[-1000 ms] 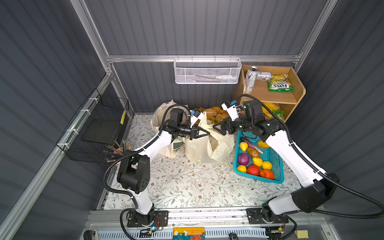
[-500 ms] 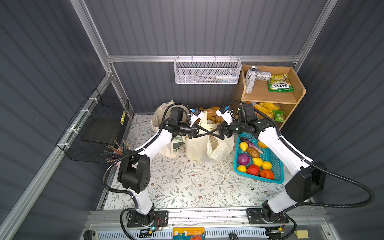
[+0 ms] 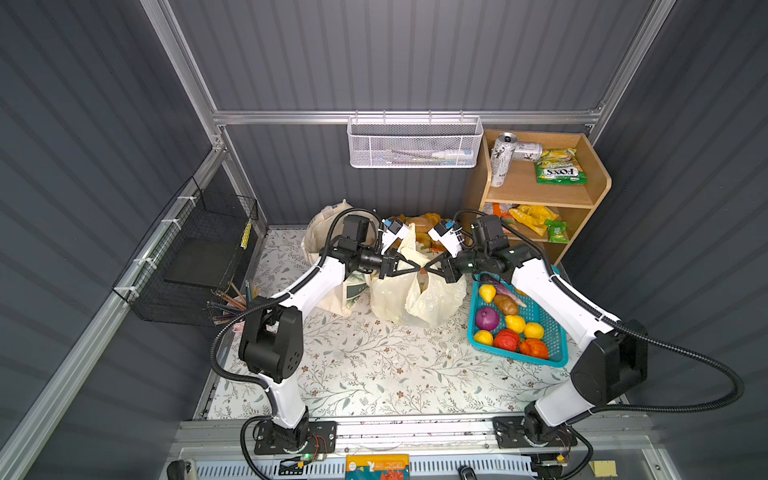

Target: Place the mixed food into the grocery bags and tie them

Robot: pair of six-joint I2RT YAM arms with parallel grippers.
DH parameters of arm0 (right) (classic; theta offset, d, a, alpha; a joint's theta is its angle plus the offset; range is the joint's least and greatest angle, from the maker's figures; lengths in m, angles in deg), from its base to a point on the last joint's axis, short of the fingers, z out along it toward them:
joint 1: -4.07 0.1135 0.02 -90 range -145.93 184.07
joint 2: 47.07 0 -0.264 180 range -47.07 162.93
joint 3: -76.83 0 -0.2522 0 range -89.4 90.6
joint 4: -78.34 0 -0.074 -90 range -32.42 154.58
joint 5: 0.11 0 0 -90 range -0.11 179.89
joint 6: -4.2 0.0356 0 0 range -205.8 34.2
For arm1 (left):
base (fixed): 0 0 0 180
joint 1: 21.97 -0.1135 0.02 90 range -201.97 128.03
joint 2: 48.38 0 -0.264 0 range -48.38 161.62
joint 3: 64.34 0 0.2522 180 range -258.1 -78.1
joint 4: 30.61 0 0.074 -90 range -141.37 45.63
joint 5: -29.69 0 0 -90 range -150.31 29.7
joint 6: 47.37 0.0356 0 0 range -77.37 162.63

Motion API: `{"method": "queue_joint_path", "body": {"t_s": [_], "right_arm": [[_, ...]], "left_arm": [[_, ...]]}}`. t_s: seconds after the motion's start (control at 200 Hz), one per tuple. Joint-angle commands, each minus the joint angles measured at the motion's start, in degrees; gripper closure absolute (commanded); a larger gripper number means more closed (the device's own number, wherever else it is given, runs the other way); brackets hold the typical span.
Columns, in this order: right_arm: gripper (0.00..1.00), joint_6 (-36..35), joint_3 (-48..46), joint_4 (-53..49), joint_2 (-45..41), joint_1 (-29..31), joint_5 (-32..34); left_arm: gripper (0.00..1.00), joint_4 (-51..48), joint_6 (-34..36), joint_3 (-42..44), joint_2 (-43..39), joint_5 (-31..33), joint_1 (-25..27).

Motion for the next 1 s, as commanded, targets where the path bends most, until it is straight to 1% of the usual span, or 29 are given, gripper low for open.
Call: {"method": "queue_joint_path", "body": {"t_s": [0.0, 0.16, 0.22, 0.265, 0.35, 0.5, 0.545, 0.75, 0.805, 0.835, 0.86, 0.966, 0.976, 0.996], "right_arm": [[1.0, 1.33, -0.98, 2.09, -1.85, 0.3, 2.3], [1.0, 1.97, -1.3, 0.85, -2.23, 0.46, 7.44], [1.0, 2.06, -1.71, 0.49, -2.24, 0.68, 9.14], [1.0, 2.14, -1.94, 0.33, -2.32, 0.71, 9.86], [1.0, 2.2, -2.39, 0.15, -2.58, 0.87, 10.67], [1.0, 2.07, -2.39, -0.42, -2.86, 1.36, 11.67], [1.0, 2.19, -2.47, -0.45, -2.97, 1.41, 12.13], [1.0, 3.64, -2.85, -0.27, -4.37, 1.69, 15.22], [1.0, 4.03, -2.75, -0.22, -4.84, 2.07, 16.27], [1.0, 4.09, -2.65, -0.25, -5.01, 2.38, 16.8], [1.0, 3.96, -2.53, -0.33, -5.04, 2.7, 17.17], [1.0, 3.37, -1.29, -1.47, -4.23, 4.24, 17.94], [1.0, 3.29, -1.12, -1.68, -4.01, 4.41, 19.52], [1.0, 3.14, -0.75, -2.14, -3.65, 4.63, 20.16]], "left_arm": [[0.96, -1.29, 1.44, -1.17, -1.27, -1.02, 0.16], [0.88, 1.08, 0.5, 0.96, -4.06, 0.81, 0.01], [0.87, 1.52, 0.04, 1.25, -4.47, 0.87, -0.01], [0.86, 1.51, -0.15, 1.26, -4.65, 0.97, -0.1], [0.8, 1.81, -0.27, 1.67, -5.01, 1.08, -0.27], [0.72, 5.42, -2.88, 2.4, -5.7, 2.17, -0.28], [0.71, 5.55, -3.05, 4.5, -5.79, 2.57, -0.28], [0.7, 6.15, -3.48, 6.05, -6.98, 6.04, -0.41], [0.66, 7.06, -4.01, 6.68, -7.58, 7.0, -0.36], [0.61, 8.0, -4.62, 7.02, -7.85, 7.4, -0.36], [0.59, 8.75, -5.16, 7.33, -8.05, 7.77, -0.36], [0.6, 10.26, -5.97, 7.89, -8.34, 7.44, -0.36], [0.6, 10.23, -6.08, 7.9, -8.34, 7.47, -0.36], [0.6, 10.26, -6.15, 7.95, -8.26, 7.51, -0.36]]}}
